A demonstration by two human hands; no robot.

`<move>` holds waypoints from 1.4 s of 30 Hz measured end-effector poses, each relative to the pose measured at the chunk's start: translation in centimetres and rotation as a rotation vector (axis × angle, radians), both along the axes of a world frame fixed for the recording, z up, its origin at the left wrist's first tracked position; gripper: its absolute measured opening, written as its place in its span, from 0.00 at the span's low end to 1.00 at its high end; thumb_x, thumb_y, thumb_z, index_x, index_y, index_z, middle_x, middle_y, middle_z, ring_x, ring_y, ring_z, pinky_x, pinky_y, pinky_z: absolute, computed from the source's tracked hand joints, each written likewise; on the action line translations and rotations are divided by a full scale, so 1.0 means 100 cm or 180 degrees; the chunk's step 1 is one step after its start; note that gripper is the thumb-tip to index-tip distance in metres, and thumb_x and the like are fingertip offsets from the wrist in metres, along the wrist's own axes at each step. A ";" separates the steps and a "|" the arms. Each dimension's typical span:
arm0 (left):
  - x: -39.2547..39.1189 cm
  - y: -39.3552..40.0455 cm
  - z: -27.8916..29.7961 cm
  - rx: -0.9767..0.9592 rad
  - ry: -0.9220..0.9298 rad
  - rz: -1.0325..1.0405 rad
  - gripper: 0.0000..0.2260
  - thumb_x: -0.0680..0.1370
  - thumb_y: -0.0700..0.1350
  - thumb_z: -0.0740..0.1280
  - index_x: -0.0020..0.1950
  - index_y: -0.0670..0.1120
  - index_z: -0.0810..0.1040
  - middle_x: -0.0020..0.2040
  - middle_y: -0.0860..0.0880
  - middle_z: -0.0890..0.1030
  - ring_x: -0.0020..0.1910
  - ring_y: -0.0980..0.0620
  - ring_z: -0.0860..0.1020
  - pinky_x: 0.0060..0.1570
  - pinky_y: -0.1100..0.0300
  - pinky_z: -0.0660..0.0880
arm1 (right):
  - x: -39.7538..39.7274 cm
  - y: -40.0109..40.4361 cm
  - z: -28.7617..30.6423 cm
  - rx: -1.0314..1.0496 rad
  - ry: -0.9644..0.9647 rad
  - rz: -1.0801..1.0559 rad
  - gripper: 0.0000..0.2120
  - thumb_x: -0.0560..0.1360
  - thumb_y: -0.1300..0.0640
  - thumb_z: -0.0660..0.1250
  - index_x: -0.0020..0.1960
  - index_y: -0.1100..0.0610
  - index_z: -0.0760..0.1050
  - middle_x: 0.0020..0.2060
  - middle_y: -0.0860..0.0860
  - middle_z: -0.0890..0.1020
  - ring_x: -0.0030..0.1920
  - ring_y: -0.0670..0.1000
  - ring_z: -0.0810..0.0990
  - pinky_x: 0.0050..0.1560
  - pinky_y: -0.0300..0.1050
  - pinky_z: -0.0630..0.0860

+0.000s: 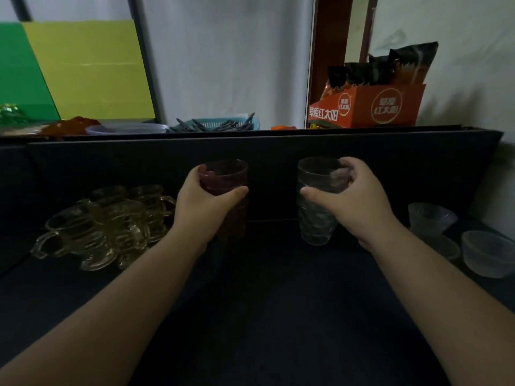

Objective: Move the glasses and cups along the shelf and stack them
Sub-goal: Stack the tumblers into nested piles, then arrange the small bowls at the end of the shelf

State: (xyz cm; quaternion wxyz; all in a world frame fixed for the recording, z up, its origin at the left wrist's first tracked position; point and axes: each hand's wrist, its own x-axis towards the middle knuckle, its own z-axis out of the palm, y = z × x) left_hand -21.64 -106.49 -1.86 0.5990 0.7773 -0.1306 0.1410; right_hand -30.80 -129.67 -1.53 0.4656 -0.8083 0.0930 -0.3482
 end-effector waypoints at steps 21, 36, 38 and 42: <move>-0.001 0.003 -0.023 0.0533 0.0247 0.0623 0.53 0.68 0.51 0.77 0.79 0.50 0.42 0.78 0.44 0.55 0.75 0.44 0.57 0.72 0.45 0.58 | 0.050 0.072 -0.021 0.0081 0.0417 0.0690 0.44 0.60 0.48 0.84 0.69 0.51 0.66 0.58 0.43 0.77 0.58 0.42 0.76 0.58 0.39 0.75; -0.087 -0.043 -0.004 0.2852 -0.2220 0.0342 0.47 0.71 0.60 0.68 0.79 0.45 0.44 0.78 0.40 0.40 0.76 0.42 0.35 0.71 0.46 0.38 | -0.108 -0.062 0.041 -0.2220 0.1400 -0.0426 0.37 0.67 0.45 0.77 0.72 0.51 0.69 0.63 0.47 0.74 0.60 0.47 0.75 0.60 0.43 0.73; -0.093 -0.064 -0.005 0.3105 -0.2580 -0.0137 0.42 0.72 0.61 0.67 0.79 0.46 0.51 0.79 0.40 0.45 0.77 0.41 0.40 0.71 0.47 0.42 | -0.124 -0.082 0.038 -0.2345 0.1625 -0.0533 0.37 0.66 0.42 0.76 0.71 0.50 0.70 0.62 0.47 0.74 0.59 0.48 0.76 0.58 0.43 0.74; -0.094 -0.122 -0.008 0.3529 -0.2503 -0.0821 0.41 0.73 0.63 0.64 0.79 0.53 0.48 0.79 0.43 0.43 0.77 0.41 0.42 0.74 0.45 0.51 | -0.143 -0.101 0.025 -0.2361 0.2017 -0.0518 0.36 0.64 0.39 0.75 0.68 0.49 0.70 0.56 0.46 0.74 0.51 0.48 0.77 0.52 0.46 0.77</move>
